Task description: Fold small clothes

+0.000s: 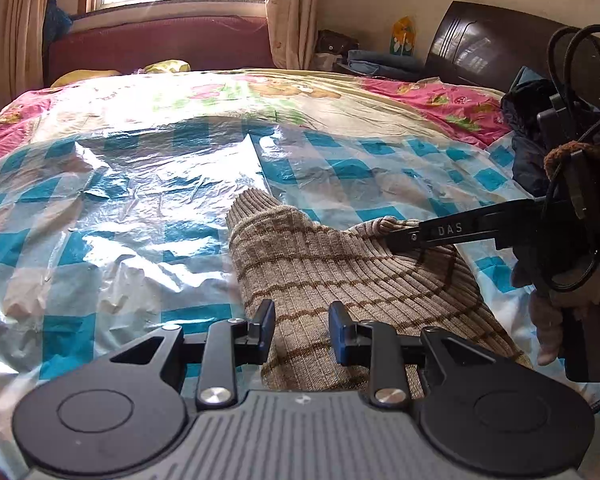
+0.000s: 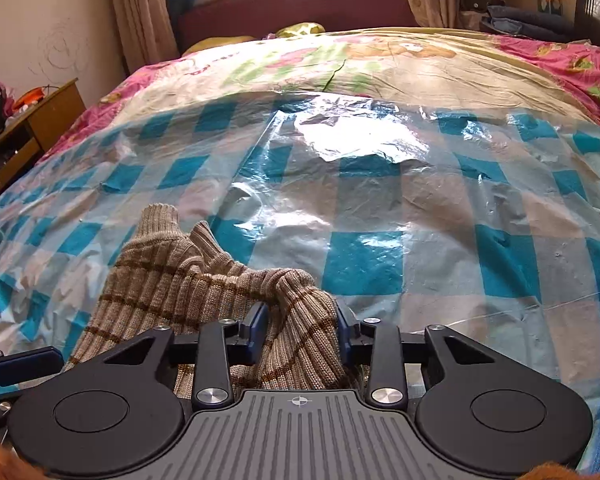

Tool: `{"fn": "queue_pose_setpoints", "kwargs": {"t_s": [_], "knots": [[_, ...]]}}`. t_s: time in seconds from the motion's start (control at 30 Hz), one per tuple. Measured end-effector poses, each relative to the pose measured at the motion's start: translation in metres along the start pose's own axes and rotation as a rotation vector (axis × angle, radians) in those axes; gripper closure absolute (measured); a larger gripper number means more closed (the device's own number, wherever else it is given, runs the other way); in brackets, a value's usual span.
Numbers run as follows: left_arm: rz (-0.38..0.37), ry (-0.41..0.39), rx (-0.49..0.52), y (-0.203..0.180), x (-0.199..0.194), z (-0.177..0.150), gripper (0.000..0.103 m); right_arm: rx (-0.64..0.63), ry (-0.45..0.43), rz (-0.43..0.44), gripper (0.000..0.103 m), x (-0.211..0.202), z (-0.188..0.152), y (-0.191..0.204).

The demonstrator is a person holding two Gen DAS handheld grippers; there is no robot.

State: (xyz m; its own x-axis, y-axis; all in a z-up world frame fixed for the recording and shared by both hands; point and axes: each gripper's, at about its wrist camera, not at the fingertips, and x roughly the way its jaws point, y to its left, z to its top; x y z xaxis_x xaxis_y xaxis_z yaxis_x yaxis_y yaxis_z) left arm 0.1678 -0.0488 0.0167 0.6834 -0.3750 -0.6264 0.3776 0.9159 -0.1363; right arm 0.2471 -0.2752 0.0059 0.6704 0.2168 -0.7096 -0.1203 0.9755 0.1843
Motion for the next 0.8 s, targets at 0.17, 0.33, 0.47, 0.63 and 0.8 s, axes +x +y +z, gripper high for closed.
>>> {"fn": "queue_pose_setpoints", "kwargs": {"t_s": [0.17, 0.33, 0.47, 0.63, 0.8], "knots": [[0.011, -0.039, 0.013, -0.006, 0.010, 0.008, 0.066, 0.150, -0.079, -0.011, 0.093, -0.024, -0.009, -0.025], [0.032, -0.073, 0.031, -0.008, 0.012, 0.009, 0.066, 0.198, -0.119, -0.019, 0.093, -0.031, -0.014, -0.030], [0.040, -0.103, 0.080, -0.018, 0.016, 0.010, 0.066, 0.270, -0.171, -0.029, 0.094, -0.041, -0.018, -0.041], [0.050, -0.025, 0.090, -0.023, 0.046, 0.003, 0.066, 0.333, -0.145, -0.051, 0.094, -0.030, -0.032, -0.048], [0.057, 0.030, 0.125, -0.028, 0.058, -0.004, 0.065, 0.310, -0.072, -0.085, 0.084, -0.012, -0.036, -0.048]]}}
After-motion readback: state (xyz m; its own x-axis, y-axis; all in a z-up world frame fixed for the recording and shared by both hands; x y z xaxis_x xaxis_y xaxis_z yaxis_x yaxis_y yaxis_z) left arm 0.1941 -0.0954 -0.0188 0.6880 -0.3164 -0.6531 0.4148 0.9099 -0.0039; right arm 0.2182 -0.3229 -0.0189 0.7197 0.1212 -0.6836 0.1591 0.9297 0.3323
